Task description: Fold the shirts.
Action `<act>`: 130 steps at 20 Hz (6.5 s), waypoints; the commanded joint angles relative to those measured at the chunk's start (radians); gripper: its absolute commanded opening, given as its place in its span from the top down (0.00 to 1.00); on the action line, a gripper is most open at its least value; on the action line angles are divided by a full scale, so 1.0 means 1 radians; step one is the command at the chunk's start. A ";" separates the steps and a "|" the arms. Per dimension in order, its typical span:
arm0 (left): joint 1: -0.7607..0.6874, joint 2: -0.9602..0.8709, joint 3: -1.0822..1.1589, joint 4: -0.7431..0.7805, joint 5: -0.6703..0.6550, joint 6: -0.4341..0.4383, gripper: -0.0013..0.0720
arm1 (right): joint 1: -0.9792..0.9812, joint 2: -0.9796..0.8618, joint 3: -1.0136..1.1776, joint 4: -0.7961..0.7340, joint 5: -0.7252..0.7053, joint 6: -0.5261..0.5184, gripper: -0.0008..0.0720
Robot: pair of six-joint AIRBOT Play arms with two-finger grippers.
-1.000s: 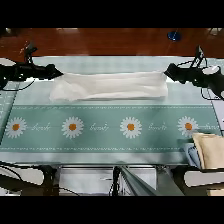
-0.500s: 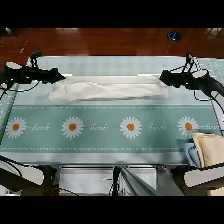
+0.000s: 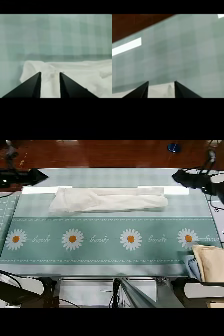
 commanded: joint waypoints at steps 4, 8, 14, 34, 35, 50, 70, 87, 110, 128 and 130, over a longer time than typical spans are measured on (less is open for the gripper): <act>0.085 0.067 0.046 0.138 -0.148 -0.135 0.58 | -0.127 0.023 0.088 -0.372 0.278 0.208 0.32; 0.045 0.065 0.046 0.193 -0.203 -0.150 0.58 | -0.157 -0.120 0.088 -0.226 0.490 0.108 0.22; 0.005 0.065 0.046 0.224 -0.232 -0.158 0.58 | -0.149 -0.266 0.088 0.074 0.493 -0.001 0.22; -0.128 0.065 0.046 0.077 -0.269 -0.191 0.94 | 0.037 -0.212 0.180 0.196 0.487 -0.049 0.96; -0.149 0.065 0.046 0.025 -0.269 -0.192 0.94 | 0.037 -0.171 0.192 0.170 0.491 -0.040 0.96; -0.766 -0.104 0.046 -0.118 -0.053 -0.356 0.94 | 0.037 0.141 0.214 -0.101 0.757 0.090 0.96; -1.099 -0.315 0.046 -0.206 0.072 -0.602 0.94 | 0.040 0.255 0.214 -0.105 0.845 0.094 0.96; -0.475 0.370 0.056 0.291 -0.163 -0.378 0.95 | 0.229 0.245 0.214 -0.219 0.775 0.156 0.96; -0.294 0.676 -0.240 0.296 -0.409 -0.259 0.95 | 0.962 -0.242 0.213 0.113 0.025 0.355 0.33; -0.294 0.491 -0.330 0.402 -0.343 -0.168 0.44 | -0.086 0.241 -0.190 -0.168 0.668 0.303 0.21; -0.294 0.477 -0.330 0.401 -0.342 -0.175 0.44 | -0.045 0.225 -0.296 -0.102 0.548 0.288 0.21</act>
